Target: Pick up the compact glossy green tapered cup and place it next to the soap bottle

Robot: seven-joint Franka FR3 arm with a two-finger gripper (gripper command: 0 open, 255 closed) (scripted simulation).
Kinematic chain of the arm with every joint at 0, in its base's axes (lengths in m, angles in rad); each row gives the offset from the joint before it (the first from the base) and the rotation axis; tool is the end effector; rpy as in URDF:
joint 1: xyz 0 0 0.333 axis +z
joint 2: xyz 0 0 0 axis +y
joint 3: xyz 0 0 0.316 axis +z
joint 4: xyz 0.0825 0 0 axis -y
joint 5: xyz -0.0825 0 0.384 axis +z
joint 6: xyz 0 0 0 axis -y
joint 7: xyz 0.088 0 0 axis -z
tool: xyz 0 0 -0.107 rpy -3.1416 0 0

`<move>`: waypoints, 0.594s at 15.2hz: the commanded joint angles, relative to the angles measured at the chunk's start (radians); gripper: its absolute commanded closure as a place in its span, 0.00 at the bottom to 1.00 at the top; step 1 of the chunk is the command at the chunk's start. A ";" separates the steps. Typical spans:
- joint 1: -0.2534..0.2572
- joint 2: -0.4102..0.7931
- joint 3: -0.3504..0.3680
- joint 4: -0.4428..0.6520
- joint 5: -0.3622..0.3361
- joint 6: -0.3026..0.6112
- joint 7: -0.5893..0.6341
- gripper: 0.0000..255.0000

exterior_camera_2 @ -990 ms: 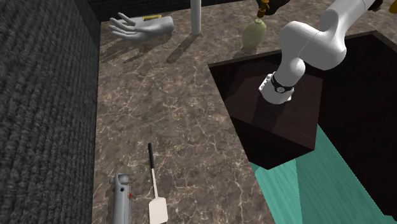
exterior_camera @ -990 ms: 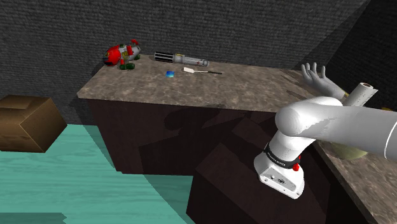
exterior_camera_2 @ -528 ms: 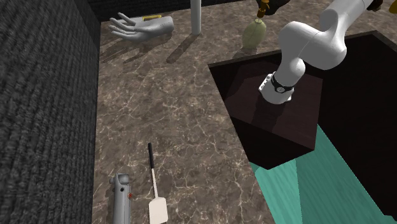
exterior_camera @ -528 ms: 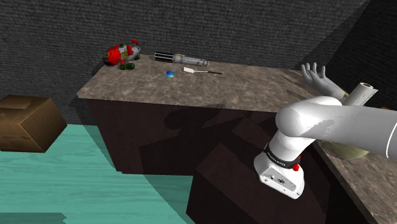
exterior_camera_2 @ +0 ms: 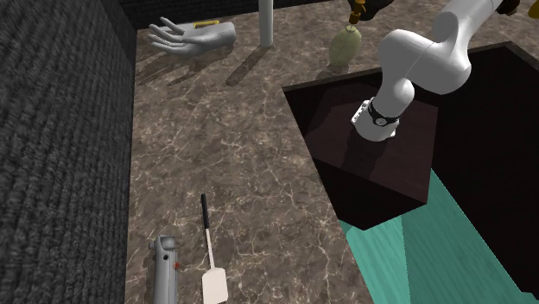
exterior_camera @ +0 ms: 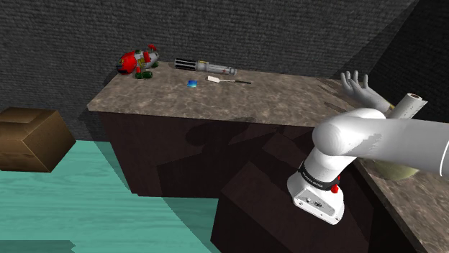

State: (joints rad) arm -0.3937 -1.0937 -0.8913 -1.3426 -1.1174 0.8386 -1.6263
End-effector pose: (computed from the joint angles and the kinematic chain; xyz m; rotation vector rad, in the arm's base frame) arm -0.4321 -0.2806 0.6900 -3.0976 0.3432 -0.0288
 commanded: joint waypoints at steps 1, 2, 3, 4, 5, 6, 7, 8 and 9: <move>-0.011 -0.021 -0.001 -0.031 -0.004 0.012 0.007 1.00; -0.019 -0.034 -0.001 -0.053 -0.004 0.019 0.014 1.00; -0.027 -0.046 0.000 -0.074 -0.005 0.026 0.021 1.00; -0.034 -0.059 -0.001 -0.094 -0.006 0.033 0.028 1.00; -0.041 -0.071 -0.001 -0.114 -0.007 0.040 0.034 1.00; -0.048 -0.083 -0.002 -0.134 -0.008 0.046 0.040 1.00; -0.054 -0.095 -0.003 -0.153 -0.010 0.053 0.045 1.00; -0.061 -0.107 -0.005 -0.172 -0.011 0.059 0.051 1.00; -0.067 -0.119 -0.006 -0.190 -0.013 0.066 0.056 1.00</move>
State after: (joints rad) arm -0.4530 -1.1973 -0.8957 -1.5085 -1.1281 0.8955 -1.5773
